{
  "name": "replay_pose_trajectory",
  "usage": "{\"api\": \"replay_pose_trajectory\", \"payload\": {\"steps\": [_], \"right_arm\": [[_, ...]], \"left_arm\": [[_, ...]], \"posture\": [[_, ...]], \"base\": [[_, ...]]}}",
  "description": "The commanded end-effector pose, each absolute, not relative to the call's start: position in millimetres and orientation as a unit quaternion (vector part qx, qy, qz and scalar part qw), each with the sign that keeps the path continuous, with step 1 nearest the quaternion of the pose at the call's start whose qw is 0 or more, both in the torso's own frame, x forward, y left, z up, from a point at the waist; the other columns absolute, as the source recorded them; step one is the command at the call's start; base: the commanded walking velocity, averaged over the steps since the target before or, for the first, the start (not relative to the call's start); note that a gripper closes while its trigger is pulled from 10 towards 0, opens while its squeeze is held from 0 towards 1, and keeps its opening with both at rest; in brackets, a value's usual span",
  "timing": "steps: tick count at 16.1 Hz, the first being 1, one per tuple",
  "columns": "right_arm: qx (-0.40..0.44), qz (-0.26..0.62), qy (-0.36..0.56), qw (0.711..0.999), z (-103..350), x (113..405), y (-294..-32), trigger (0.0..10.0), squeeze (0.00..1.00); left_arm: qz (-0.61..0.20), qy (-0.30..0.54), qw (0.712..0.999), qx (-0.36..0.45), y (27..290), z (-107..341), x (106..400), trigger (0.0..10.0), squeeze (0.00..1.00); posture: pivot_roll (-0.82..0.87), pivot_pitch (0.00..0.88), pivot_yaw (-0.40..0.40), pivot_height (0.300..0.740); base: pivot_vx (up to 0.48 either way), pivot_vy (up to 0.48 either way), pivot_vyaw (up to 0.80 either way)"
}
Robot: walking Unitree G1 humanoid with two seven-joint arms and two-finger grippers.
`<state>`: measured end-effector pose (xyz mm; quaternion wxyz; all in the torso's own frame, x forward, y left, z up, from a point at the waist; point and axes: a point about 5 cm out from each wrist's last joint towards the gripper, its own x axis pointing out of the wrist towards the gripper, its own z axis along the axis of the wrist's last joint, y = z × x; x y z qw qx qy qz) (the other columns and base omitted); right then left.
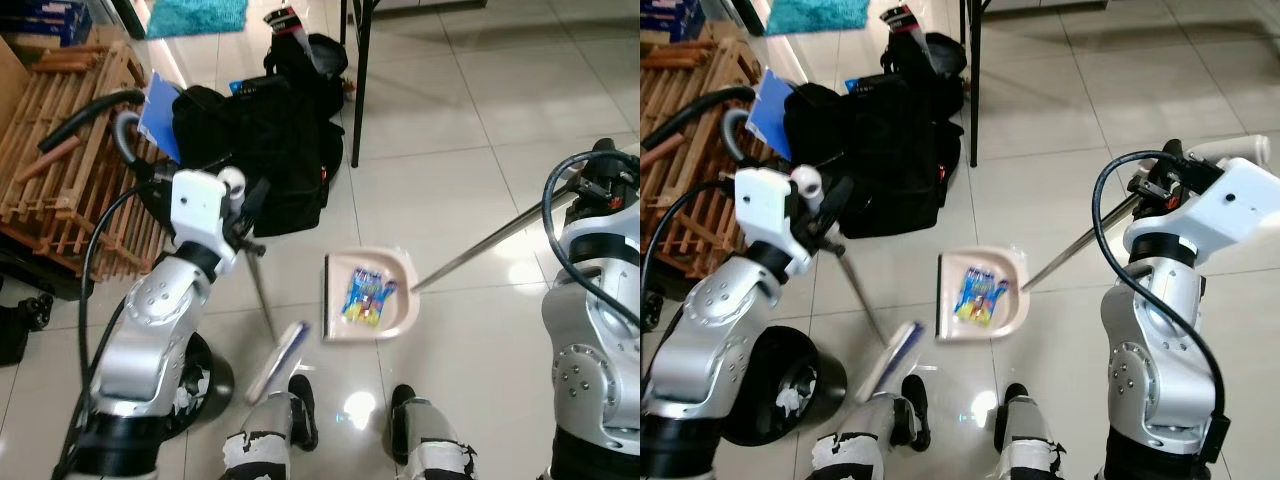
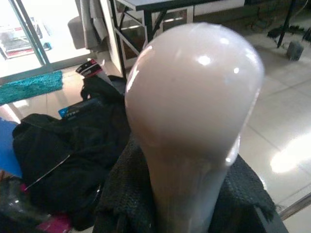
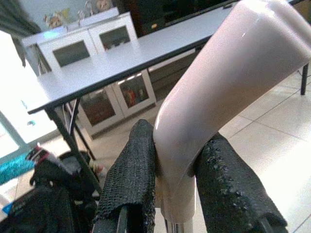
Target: Sweep floor
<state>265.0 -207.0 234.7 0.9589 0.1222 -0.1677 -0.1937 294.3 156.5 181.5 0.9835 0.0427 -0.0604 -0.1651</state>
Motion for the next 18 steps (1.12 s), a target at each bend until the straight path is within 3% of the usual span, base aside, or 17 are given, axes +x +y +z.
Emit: {"api": "replay_pose_trajectory", "payload": {"steps": [1,5,18], "right_arm": [[0.114,-0.191,-0.181,0.958,248,260,-207,10.0,0.0],[0.08,-0.17,-0.179,0.966,265,264,-206,10.0,0.0],[0.074,-0.155,-0.143,0.975,275,272,-205,10.0,0.0]], "left_arm": [[-0.174,-0.054,0.981,0.061,157,181,287,10.0,0.0],[-0.176,-0.027,0.981,0.07,159,171,269,10.0,0.0],[-0.179,-0.002,0.981,0.069,153,162,260,10.0,0.0]], "posture": [[-0.05,0.208,0.088,0.74],[-0.05,0.208,0.081,0.74],[-0.05,0.197,0.067,0.74]], "base": [[0.0,0.0,0.0],[0.0,0.0,0.0],[-0.312,0.0,0.0]]}}
